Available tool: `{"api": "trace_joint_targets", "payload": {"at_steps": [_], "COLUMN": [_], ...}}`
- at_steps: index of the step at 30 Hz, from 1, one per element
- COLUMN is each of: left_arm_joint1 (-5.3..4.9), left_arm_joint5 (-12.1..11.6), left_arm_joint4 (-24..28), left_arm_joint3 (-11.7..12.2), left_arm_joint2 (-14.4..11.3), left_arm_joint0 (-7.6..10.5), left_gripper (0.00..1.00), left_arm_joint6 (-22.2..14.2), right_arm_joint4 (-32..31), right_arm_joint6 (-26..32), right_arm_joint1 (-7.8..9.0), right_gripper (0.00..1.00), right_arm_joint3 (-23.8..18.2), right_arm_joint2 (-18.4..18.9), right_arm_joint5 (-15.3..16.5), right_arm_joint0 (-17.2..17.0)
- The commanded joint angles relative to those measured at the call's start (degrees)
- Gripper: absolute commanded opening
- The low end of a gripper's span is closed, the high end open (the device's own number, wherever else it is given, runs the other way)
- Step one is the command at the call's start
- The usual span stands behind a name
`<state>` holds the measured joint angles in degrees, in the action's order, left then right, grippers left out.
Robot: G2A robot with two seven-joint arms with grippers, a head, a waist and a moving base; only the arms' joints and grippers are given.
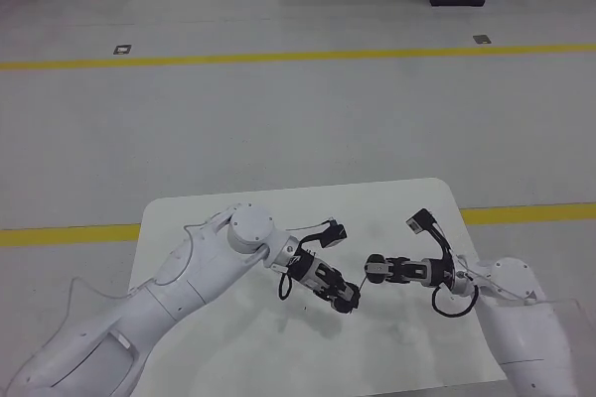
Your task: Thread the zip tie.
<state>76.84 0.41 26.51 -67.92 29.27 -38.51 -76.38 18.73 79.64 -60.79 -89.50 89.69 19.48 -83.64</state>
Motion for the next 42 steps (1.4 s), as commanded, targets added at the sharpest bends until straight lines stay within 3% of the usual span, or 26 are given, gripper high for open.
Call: {"api": "trace_joint_targets", "payload": {"at_steps": [1, 4, 14, 15, 17, 23, 32, 34, 42], "left_arm_joint1": [0.03, 0.06, 0.14, 0.12, 0.08, -0.39, -1.37, -1.47, -1.47], "left_arm_joint5": [0.0, -0.1, -0.6, -0.6, -0.8, -2.4, -6.8, -6.7, -6.7], "left_arm_joint4": [0.1, 0.2, 1.0, 1.0, 1.2, 1.7, 1.5, 0.4, 0.4], "left_arm_joint3": [0.1, 0.3, 0.7, 0.7, 0.8, -0.4, -4.7, -5.1, -5.1], "left_arm_joint2": [0.0, -0.1, -0.1, 0.0, 0.3, 1.8, 4.9, 4.9, 4.9], "left_arm_joint0": [0.07, 0.15, 0.21, 0.21, 0.06, -1.58, -7.44, -7.54, -7.54], "left_gripper": [0.00, 0.00, 0.00, 0.27, 1.00, 1.00, 1.00, 1.00, 1.00], "left_arm_joint6": [0.1, 0.1, 0.8, 0.9, 1.8, 6.7, 20.1, 20.7, 20.7], "right_arm_joint4": [0.1, 0.1, 0.8, 0.7, 0.3, -0.3, -0.5, -0.9, -0.9], "right_arm_joint6": [0.0, 0.0, 0.0, -0.4, -1.4, -6.8, -15.6, -18.0, -18.0], "right_arm_joint1": [0.05, 0.13, 0.11, 0.06, -0.07, -0.64, -1.71, -1.88, -1.88], "right_gripper": [0.05, 0.00, 0.00, 0.00, 0.00, 0.00, 0.00, 0.00, 0.00], "right_arm_joint3": [0.0, 0.0, 0.1, 0.2, 0.2, 0.2, -0.6, -0.8, -0.8], "right_arm_joint2": [-0.1, -0.1, 0.5, 0.8, 1.2, 1.8, -0.2, -0.5, -0.5], "right_arm_joint5": [0.0, 0.0, 0.0, 0.0, 0.0, 0.0, 0.0, 0.0, 0.0], "right_arm_joint0": [0.0, 0.1, -0.1, -0.2, -0.4, -1.7, -4.0, -4.5, -4.5]}}
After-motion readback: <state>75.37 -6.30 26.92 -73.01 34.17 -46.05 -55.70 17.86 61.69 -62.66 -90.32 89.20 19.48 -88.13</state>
